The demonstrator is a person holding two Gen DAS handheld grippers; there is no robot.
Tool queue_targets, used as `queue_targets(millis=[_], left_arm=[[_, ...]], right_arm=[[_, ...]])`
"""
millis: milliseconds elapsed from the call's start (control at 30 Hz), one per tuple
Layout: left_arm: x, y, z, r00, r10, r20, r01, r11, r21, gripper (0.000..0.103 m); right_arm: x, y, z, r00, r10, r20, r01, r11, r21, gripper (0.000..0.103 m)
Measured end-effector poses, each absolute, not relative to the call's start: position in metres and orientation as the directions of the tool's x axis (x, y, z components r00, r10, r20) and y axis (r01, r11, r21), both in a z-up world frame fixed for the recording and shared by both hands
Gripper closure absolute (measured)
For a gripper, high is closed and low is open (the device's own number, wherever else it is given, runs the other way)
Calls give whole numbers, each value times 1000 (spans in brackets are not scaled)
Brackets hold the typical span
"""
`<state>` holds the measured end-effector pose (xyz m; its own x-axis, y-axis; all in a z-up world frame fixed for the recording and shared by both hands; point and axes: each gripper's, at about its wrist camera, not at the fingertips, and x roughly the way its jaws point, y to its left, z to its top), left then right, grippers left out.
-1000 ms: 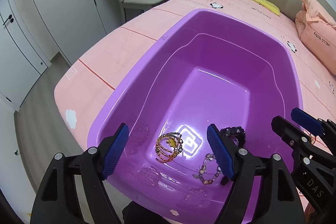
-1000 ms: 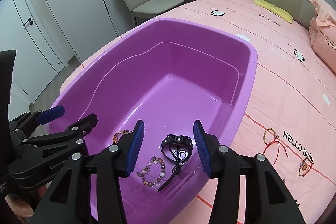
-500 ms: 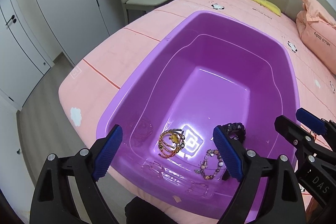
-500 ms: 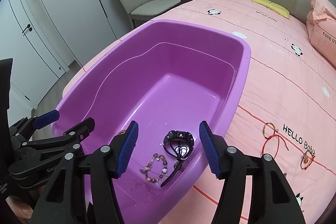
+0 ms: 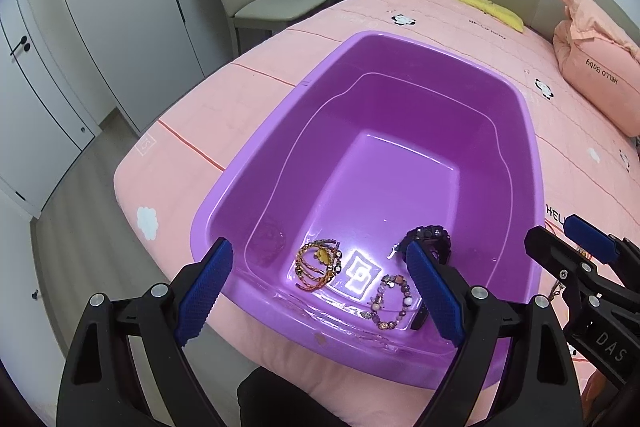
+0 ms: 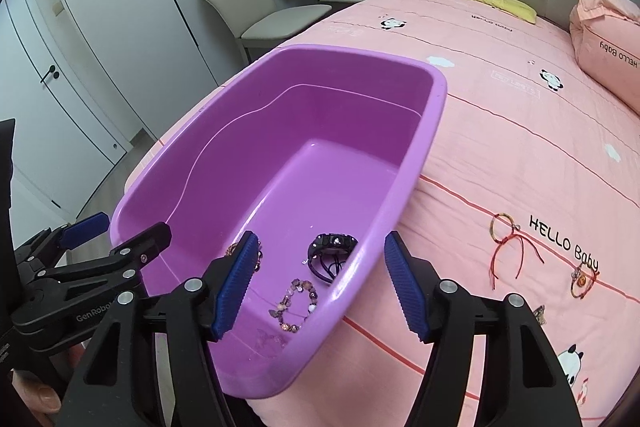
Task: Organize jewelry
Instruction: 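Move both grippers back toward the brown cord and bear charm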
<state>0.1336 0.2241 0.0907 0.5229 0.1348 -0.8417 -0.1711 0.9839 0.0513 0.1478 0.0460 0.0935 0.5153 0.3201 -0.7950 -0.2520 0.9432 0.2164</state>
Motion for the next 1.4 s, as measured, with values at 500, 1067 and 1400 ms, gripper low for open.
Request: queue_targets(millis=[500,1067,1400], left_arm=[[118,172,102,550,88,-831,-73,996,58,16],[95,93,112,593,-4,-805,87,994,59,14],[80,35,92,600,-93,-794,209,977,43,13]], right_arm=[[121,-12,104,570,282,-772,-158,959,234,39],[75,-92,98,642,204,-739,-23,969,247,39],[31,-161,74,670,107,-734,115,962,246,39]])
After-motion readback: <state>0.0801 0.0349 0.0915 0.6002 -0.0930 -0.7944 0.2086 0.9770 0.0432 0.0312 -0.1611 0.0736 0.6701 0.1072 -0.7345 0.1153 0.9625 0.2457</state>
